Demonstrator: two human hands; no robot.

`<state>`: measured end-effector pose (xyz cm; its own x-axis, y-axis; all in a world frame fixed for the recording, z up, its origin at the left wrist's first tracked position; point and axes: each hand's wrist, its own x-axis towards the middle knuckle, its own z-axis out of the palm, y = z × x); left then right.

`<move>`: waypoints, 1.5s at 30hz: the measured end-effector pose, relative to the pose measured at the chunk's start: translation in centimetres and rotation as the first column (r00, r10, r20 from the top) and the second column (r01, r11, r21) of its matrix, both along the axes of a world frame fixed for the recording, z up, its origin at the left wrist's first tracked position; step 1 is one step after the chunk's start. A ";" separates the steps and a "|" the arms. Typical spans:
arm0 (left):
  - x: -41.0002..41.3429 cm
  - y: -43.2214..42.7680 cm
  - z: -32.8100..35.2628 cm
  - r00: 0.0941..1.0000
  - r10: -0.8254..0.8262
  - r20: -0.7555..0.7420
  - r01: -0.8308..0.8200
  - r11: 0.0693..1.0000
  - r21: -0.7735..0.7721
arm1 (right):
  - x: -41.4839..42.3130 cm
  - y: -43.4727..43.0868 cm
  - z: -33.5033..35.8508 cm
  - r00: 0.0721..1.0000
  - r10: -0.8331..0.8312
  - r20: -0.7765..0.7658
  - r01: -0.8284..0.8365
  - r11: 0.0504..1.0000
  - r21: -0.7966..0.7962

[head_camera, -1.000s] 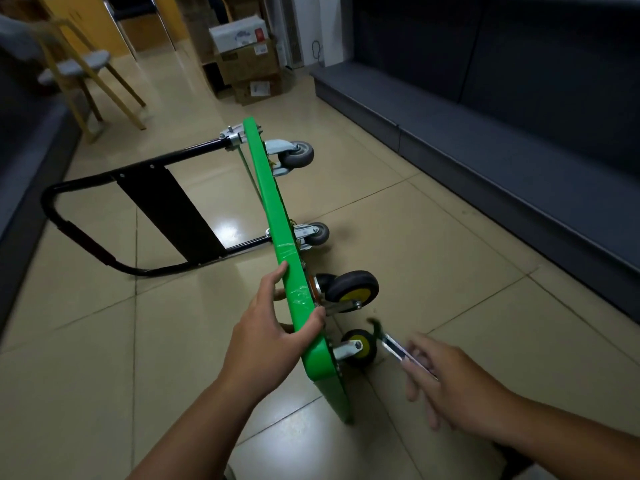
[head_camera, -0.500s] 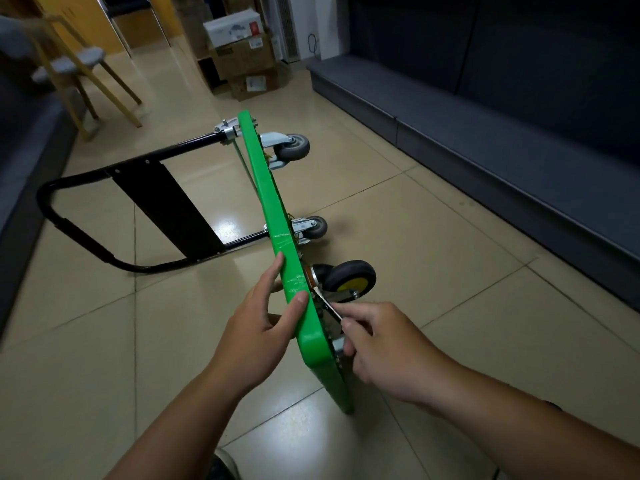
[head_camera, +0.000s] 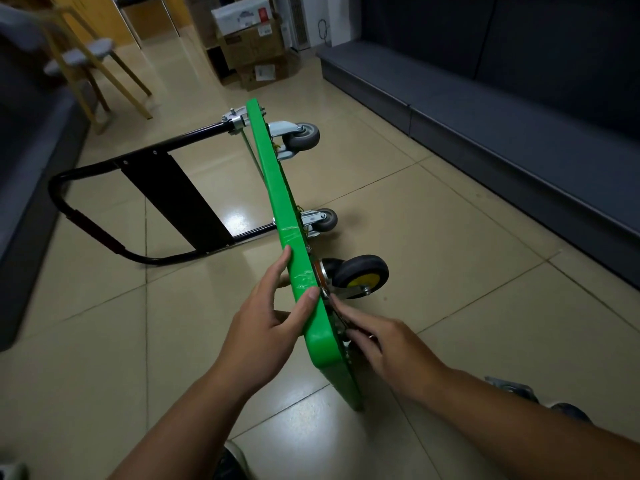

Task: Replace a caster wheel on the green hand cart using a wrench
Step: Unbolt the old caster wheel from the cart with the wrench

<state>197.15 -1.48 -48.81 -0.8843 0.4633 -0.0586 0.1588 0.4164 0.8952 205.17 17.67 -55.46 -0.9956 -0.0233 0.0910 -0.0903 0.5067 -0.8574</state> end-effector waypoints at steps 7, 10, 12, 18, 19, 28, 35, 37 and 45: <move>-0.2 0.3 0.6 1.000 -0.010 -0.007 0.010 0.998 -0.065 | 3.7 2.3 -0.5 0.983 0.026 0.180 -0.054 0.987 0.149; -0.1 0.6 0.6 0.999 0.006 -0.040 -0.010 0.996 -0.085 | 5.1 3.4 2.1 0.929 -0.091 0.360 0.107 0.994 -0.025; -0.1 0.8 0.4 0.999 0.010 -0.044 -0.014 0.997 -0.081 | 4.0 3.2 4.1 0.924 -0.179 0.339 0.226 0.968 -0.107; -0.2 1.1 0.2 1.000 0.014 -0.015 -0.014 0.999 -0.036 | 0.8 0.9 8.8 0.922 -0.171 0.346 0.258 0.940 -0.224; -0.2 1.1 0.2 1.000 0.014 -0.017 -0.014 0.999 -0.036 | 0.6 0.7 9.1 0.921 -0.159 0.356 0.244 0.947 -0.208; -0.3 1.0 0.1 0.999 -0.006 -0.040 0.004 0.999 -0.054 | 0.0 1.3 10.3 0.874 -0.201 0.443 0.250 0.967 -0.054; 0.2 1.0 0.3 0.999 -0.010 -0.031 0.008 0.999 -0.047 | -0.2 1.1 9.3 0.861 -0.084 0.502 0.251 0.928 -0.275; 0.3 1.1 0.3 1.000 -0.008 -0.019 0.007 1.000 -0.030 | 0.2 0.8 8.6 0.880 -0.012 0.475 0.172 0.940 -0.295; 0.3 0.9 0.6 0.999 -0.013 0.039 0.013 1.000 0.006 | 0.1 0.6 2.1 0.980 -0.068 0.189 0.098 0.984 -0.152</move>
<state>197.46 -0.54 -48.24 -0.8754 0.4748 -0.0906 0.1285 0.4092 0.9033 205.30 18.28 -53.40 -0.9935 0.0600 -0.0964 0.1116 0.3609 -0.9259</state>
